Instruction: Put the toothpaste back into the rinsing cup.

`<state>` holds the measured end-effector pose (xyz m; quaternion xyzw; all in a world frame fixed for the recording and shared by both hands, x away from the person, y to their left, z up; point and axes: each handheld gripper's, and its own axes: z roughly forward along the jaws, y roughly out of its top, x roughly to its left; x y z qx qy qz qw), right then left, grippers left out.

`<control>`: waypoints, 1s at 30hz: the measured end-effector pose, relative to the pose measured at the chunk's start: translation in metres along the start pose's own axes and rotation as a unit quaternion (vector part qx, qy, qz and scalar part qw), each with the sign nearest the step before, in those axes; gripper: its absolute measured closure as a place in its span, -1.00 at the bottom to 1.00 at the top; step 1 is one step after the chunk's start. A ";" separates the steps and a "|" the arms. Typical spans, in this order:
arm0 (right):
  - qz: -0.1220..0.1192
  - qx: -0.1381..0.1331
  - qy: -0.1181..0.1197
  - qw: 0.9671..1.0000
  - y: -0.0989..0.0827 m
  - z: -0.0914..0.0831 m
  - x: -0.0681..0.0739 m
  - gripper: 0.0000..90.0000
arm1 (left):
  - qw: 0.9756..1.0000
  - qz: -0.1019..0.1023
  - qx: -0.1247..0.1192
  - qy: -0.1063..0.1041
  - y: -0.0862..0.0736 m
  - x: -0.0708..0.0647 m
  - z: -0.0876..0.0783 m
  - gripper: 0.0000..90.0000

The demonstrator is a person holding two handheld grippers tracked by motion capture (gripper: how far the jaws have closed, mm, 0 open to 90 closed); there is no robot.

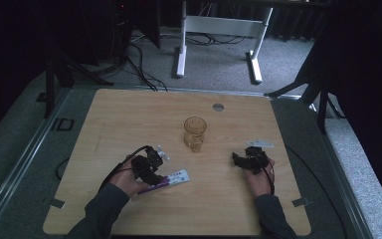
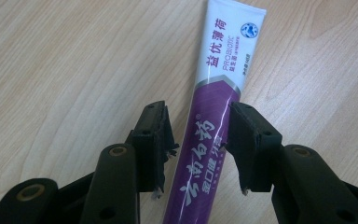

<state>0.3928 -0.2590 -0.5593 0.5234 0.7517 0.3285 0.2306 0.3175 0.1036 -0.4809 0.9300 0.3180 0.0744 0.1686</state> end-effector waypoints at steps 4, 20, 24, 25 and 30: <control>0.000 0.000 0.000 1.000 0.000 0.000 0.000 -0.41 | 1.000 0.003 0.007 -0.001 0.002 -0.002 0.002 0.27; -0.001 0.000 0.000 1.000 0.000 0.000 0.000 -0.41 | 0.999 0.021 0.038 0.004 0.004 -0.006 0.011 0.27; -0.001 0.000 0.000 1.000 0.000 0.000 0.000 -0.41 | 0.998 0.027 0.049 0.006 0.005 -0.008 0.015 0.27; -0.001 0.000 0.000 1.000 0.000 0.000 0.000 -0.41 | 0.998 0.029 0.054 0.006 0.005 -0.009 0.016 0.27; -0.001 0.000 0.000 1.000 0.000 0.000 0.000 -0.41 | 0.997 0.038 0.067 0.009 0.005 -0.011 0.022 0.27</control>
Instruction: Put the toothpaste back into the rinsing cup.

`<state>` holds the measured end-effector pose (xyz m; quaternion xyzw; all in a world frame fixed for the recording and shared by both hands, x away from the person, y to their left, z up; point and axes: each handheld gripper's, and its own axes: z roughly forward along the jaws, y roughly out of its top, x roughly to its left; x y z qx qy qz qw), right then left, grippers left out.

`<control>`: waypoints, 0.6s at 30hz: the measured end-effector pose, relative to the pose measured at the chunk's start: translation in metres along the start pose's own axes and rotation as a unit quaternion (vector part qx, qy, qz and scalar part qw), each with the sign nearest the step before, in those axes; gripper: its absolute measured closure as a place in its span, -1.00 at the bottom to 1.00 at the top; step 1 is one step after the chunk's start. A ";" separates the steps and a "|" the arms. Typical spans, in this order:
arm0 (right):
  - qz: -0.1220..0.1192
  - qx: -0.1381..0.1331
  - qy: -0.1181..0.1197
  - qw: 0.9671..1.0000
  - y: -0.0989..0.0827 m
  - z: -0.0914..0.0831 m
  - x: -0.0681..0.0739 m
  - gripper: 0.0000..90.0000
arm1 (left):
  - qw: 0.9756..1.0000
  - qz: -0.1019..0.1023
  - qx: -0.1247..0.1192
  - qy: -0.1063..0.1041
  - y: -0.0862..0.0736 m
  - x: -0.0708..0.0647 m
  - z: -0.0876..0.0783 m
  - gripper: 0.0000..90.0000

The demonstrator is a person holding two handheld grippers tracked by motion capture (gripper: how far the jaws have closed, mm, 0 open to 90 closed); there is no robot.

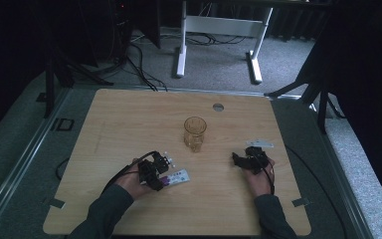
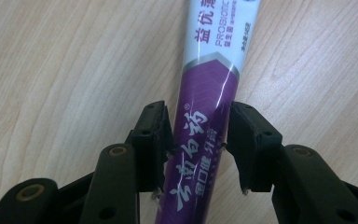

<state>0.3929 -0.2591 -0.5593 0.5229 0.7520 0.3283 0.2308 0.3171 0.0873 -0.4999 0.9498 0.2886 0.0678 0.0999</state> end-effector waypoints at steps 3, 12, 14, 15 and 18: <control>0.000 0.000 0.000 1.000 0.000 0.000 0.000 -0.41 | 1.000 0.006 0.011 0.001 0.001 -0.001 0.004 0.26; 0.000 0.000 0.000 1.000 0.000 0.000 0.000 -0.41 | 0.999 0.011 0.029 -0.004 0.002 -0.002 0.012 0.23; 0.000 0.000 0.000 1.000 0.000 0.000 0.000 -0.41 | 0.999 0.014 0.032 -0.004 0.002 -0.002 0.013 0.23; 0.000 0.000 0.000 1.000 0.000 0.000 0.000 -0.41 | 0.999 0.014 0.032 -0.006 0.002 -0.001 0.013 0.23; 0.000 0.000 0.000 1.000 0.000 0.000 0.000 -0.41 | 0.999 0.014 0.037 -0.006 0.003 -0.001 0.015 0.23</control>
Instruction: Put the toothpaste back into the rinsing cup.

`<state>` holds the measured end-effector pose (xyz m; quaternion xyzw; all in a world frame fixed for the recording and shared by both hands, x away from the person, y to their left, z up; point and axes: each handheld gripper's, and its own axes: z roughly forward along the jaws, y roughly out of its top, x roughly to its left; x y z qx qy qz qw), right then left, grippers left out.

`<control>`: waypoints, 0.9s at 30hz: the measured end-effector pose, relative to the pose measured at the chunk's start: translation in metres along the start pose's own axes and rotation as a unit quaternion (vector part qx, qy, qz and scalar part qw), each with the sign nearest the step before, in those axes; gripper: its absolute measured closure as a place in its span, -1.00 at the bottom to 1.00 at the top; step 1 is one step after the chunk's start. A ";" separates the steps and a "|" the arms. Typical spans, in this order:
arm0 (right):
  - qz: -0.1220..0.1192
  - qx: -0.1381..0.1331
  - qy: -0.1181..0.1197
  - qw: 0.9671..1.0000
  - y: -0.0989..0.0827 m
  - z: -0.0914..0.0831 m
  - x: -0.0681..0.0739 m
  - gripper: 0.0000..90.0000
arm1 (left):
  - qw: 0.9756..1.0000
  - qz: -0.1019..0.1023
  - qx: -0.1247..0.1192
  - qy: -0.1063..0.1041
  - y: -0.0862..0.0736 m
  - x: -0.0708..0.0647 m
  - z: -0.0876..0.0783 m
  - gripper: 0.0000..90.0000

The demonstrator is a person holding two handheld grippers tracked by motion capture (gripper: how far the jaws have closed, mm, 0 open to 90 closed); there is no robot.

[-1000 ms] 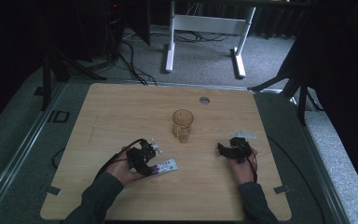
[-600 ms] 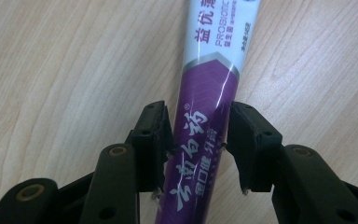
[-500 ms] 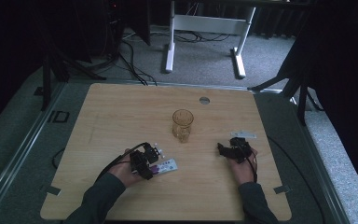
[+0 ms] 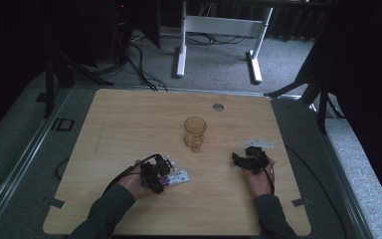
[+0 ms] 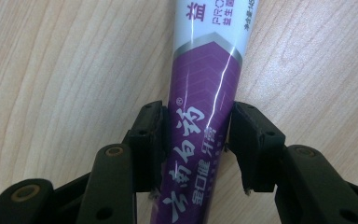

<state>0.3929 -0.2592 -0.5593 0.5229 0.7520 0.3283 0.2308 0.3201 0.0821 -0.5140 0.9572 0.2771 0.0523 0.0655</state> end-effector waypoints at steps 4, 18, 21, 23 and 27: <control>0.000 0.000 0.000 1.000 0.000 0.000 0.000 -0.41 | 1.000 -0.002 0.003 -0.002 0.001 0.000 0.002 0.23; 0.000 0.000 0.000 1.000 0.000 0.000 0.000 -0.41 | 1.000 -0.004 0.014 -0.007 0.004 0.002 0.005 0.23; 0.001 0.000 0.000 1.000 0.000 0.000 0.000 -0.41 | 1.000 -0.008 0.018 -0.011 0.005 0.003 0.005 0.24; 0.000 0.000 0.000 1.000 0.000 0.000 0.000 -0.41 | 1.000 -0.009 0.019 -0.010 0.005 0.003 0.005 0.26; 0.000 0.000 0.000 1.000 0.000 0.000 0.000 -0.41 | 0.999 -0.005 0.031 -0.006 0.008 0.002 0.004 0.33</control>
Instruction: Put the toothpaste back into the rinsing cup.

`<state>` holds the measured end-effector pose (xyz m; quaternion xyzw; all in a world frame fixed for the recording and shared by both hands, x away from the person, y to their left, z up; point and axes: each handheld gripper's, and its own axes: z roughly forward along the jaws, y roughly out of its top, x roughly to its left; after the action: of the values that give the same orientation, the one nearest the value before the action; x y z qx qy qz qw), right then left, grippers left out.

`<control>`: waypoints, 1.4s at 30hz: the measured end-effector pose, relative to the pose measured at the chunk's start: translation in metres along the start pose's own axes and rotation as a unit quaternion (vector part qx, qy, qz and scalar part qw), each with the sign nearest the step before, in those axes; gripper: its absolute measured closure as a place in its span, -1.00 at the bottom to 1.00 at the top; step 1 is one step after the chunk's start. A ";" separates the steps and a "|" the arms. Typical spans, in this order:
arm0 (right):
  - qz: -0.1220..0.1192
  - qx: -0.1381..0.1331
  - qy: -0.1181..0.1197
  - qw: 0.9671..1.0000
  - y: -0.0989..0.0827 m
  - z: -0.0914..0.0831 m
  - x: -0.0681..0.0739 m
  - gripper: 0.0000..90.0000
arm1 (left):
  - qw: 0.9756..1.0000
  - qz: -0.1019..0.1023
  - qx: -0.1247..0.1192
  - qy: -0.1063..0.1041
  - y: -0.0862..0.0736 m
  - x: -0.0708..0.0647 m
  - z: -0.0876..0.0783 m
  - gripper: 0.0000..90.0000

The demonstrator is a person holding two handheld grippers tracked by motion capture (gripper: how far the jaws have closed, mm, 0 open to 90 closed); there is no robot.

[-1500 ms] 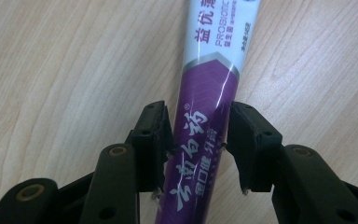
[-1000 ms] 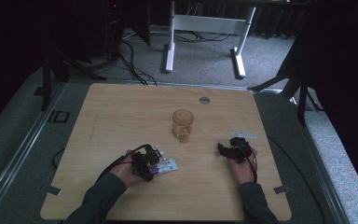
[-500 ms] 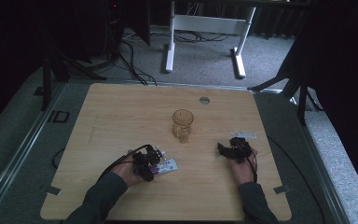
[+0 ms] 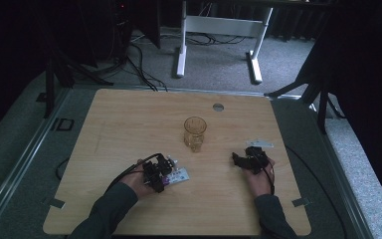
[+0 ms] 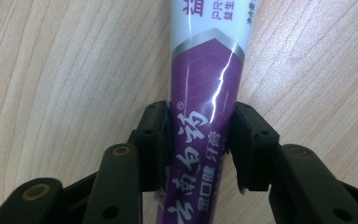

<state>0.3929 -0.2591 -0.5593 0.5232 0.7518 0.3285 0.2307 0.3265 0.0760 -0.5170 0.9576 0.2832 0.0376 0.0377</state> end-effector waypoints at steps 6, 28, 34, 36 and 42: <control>0.000 0.000 0.000 1.000 0.000 0.000 0.000 -0.41 | 1.000 -0.005 0.003 0.002 0.001 0.000 -0.002 0.47; 0.000 0.000 0.000 1.000 0.000 0.000 0.000 -0.41 | 0.999 -0.043 -0.004 -0.013 -0.009 0.012 -0.010 0.63; -0.001 0.000 0.000 1.000 0.000 0.000 0.000 -0.41 | 0.998 -0.059 -0.016 -0.009 -0.013 0.018 -0.016 0.63; 0.000 0.000 0.000 1.000 0.000 0.000 0.000 -0.41 | 0.997 -0.071 -0.023 -0.009 -0.013 0.020 -0.017 0.63; 0.000 0.000 0.000 1.000 0.000 0.000 0.000 -0.41 | 0.995 -0.089 -0.035 -0.006 -0.015 0.027 -0.019 0.63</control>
<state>0.3929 -0.2591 -0.5593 0.5230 0.7519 0.3285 0.2308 0.3397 0.1043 -0.4981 0.9267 0.3660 0.0384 0.0763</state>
